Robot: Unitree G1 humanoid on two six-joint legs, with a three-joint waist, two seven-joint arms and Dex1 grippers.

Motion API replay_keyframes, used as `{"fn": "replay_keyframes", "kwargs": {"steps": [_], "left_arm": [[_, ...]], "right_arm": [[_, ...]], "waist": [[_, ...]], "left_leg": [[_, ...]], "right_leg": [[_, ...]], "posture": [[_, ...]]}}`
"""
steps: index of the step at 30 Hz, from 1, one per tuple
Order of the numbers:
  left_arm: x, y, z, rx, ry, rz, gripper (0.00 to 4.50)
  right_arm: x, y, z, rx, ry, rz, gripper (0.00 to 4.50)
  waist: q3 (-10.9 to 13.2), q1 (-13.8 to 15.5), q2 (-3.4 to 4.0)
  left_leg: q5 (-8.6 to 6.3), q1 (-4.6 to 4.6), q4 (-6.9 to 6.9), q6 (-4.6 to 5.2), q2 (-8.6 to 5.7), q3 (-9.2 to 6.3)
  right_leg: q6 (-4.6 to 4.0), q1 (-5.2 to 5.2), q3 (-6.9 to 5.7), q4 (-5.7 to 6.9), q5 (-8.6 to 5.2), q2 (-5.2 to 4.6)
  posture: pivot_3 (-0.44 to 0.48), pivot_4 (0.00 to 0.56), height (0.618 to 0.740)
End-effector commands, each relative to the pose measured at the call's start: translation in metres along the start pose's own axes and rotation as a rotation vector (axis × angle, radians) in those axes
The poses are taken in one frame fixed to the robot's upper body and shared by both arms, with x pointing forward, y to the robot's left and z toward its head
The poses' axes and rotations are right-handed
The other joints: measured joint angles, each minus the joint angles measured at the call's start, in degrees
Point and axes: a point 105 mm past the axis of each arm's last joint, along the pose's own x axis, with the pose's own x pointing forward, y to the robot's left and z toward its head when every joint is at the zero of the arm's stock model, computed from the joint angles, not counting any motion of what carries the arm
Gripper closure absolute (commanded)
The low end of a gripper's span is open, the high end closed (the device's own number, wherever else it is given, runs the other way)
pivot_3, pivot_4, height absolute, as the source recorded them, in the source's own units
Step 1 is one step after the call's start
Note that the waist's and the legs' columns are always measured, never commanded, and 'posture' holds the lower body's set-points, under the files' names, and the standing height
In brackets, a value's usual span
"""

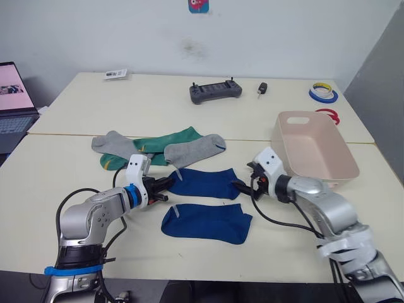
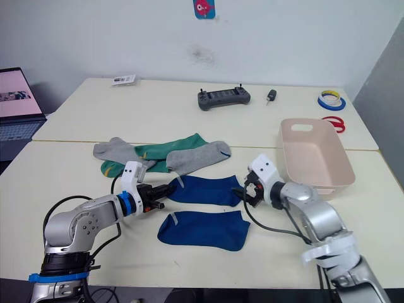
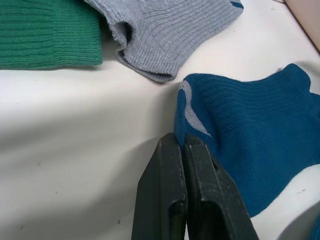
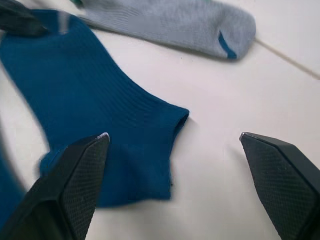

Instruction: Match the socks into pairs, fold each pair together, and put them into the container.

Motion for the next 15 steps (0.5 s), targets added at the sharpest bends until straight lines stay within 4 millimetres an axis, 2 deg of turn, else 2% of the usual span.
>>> {"fn": "replay_keyframes", "kwargs": {"steps": [1, 4, 13, 15], "left_arm": [[-0.001, -0.006, 0.01, 0.035, -0.038, -0.021, 4.49], [-0.002, -0.006, 0.01, 0.039, -0.039, -0.021, 4.5], [-0.007, -0.005, 0.007, 0.039, -0.043, -0.007, 4.5], [-0.008, -0.004, 0.007, 0.04, -0.047, -0.004, 4.5]], "right_arm": [[0.012, -0.006, 0.015, -0.01, -0.046, -0.03, 0.0], [0.019, -0.006, 0.007, 0.004, -0.015, -0.021, 0.56], [0.018, 0.004, 0.002, 0.009, 0.006, 0.036, 3.86], [0.017, 0.005, 0.004, 0.005, -0.006, 0.046, 4.47]], "waist": [[0.0, 0.0, 0.0], [0.0, -0.1, 0.0], [0.0, 0.0, 0.0], [0.0, 0.0, 0.0]], "left_leg": [[0.0, 0.0, 0.0, 0.0, 0.0, 0.02], [0.0, 0.01, 0.0, 0.0, 0.0, 0.03], [-0.09, 0.02, -0.01, 0.15, 0.01, 0.01], [-0.09, 0.01, 0.0, 0.15, 0.01, -0.03]], "right_leg": [[0.0, -0.01, -0.01, 0.01, 0.0, 0.0], [0.0, -0.02, -0.02, 0.02, 0.0, 0.0], [0.0, -0.02, 0.0, 0.03, 0.0, 0.0], [0.0, -0.01, 0.0, 0.03, 0.0, 0.0]], "posture": [[0.0, 0.15, 0.74], [0.0, 0.15, 0.74], [0.0, 0.15, 0.74], [0.0, 0.15, 0.74]]}}
